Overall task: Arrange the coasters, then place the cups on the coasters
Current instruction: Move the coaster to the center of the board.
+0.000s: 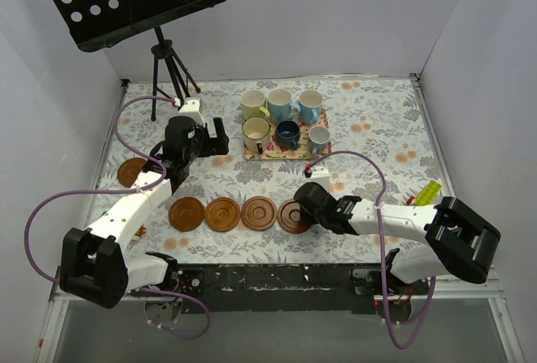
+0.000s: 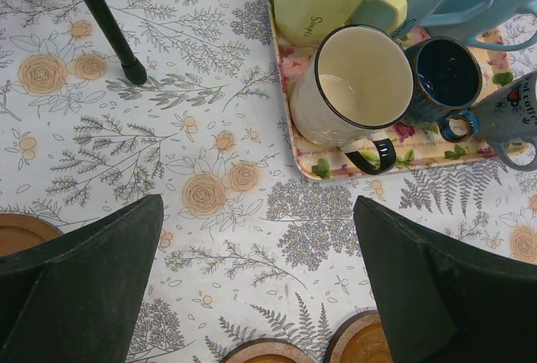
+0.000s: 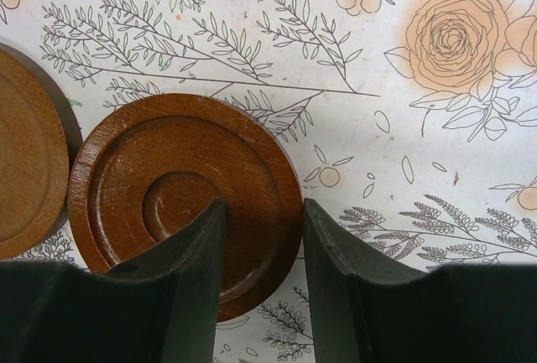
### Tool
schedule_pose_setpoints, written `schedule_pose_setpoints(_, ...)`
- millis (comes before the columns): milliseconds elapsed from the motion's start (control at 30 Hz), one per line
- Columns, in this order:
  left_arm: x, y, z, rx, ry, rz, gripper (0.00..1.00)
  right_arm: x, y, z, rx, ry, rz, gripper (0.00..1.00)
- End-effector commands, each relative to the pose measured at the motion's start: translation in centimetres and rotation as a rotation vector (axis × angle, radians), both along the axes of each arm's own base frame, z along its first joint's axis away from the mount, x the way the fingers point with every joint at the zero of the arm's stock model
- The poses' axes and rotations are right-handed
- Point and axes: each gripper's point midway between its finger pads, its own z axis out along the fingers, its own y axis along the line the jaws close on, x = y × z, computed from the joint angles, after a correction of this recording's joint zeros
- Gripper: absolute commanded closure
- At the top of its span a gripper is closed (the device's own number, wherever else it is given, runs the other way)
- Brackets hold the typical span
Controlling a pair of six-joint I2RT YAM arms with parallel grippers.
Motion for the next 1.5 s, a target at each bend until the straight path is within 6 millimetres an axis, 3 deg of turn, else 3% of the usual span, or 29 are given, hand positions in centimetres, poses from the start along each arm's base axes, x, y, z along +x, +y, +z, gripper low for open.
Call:
schedule_pose_setpoints(0,-0.1,-0.1,0.8,-0.009,-0.020,-0.007,0.02,-2.0,-1.9,-1.8,-0.105,0.084,0.018,0.58)
schedule_pose_setpoints(233,-0.1,-0.2,0.8,-0.012,-0.019,-0.009,0.02,-0.7,-1.8,-1.2,-0.136,0.035,-0.004,0.58)
schedule_pose_setpoints(1467,-0.2,-0.2,0.8,-0.018,-0.017,-0.011,0.02,2.2,-2.0,0.0,-0.153,-0.068,-0.038,0.57)
